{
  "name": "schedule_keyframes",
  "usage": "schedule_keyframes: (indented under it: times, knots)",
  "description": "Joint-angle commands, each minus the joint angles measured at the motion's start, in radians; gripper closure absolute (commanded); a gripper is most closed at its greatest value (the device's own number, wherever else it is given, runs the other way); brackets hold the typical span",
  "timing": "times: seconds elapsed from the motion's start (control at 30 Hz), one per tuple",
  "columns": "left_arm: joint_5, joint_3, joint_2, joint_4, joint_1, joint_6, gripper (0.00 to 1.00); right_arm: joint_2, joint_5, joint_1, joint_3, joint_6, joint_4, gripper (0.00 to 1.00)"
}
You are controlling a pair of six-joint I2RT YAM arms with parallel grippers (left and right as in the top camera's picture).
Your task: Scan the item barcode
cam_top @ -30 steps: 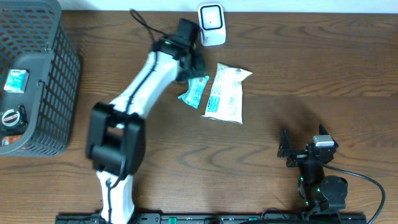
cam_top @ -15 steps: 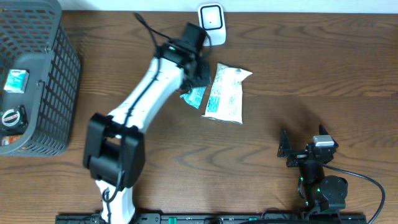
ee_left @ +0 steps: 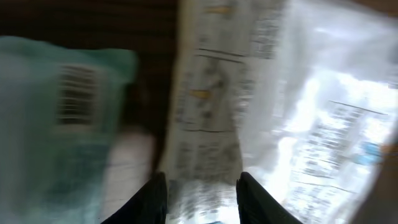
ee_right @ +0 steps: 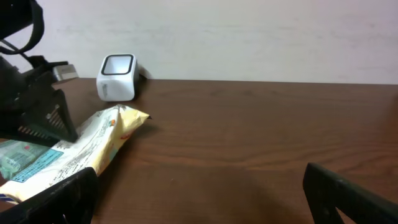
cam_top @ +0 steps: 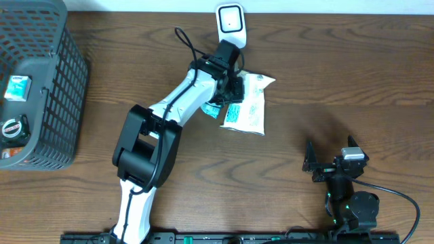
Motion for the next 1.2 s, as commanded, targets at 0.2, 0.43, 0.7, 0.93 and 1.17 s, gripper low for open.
schedule_keyframes:
  times: [0.2,0.43,0.7,0.93,1.17]
  knots:
    - [0.045,0.008,0.006,0.032,-0.044,-0.019,0.64,-0.005,0.002,0.007,-0.001,-0.007,-0.005,0.01]
    - [0.053,0.074,-0.093,0.018,0.021,0.046,0.63,-0.005,0.002,0.007,-0.001,-0.007,-0.005,0.01]
    - [0.049,0.113,-0.390,0.057,0.204,0.182,0.50,-0.005,0.002,0.007,-0.001,-0.007,-0.005,0.01]
    - [-0.229,0.113,-0.632,0.108,0.488,0.203,0.37,-0.005,0.002,0.007,-0.001,-0.007,-0.005,0.01]
    - [-0.289,0.113,-0.689,0.010,0.869,0.240,0.37,-0.005,0.002,0.007,-0.001,-0.007,-0.005,0.01]
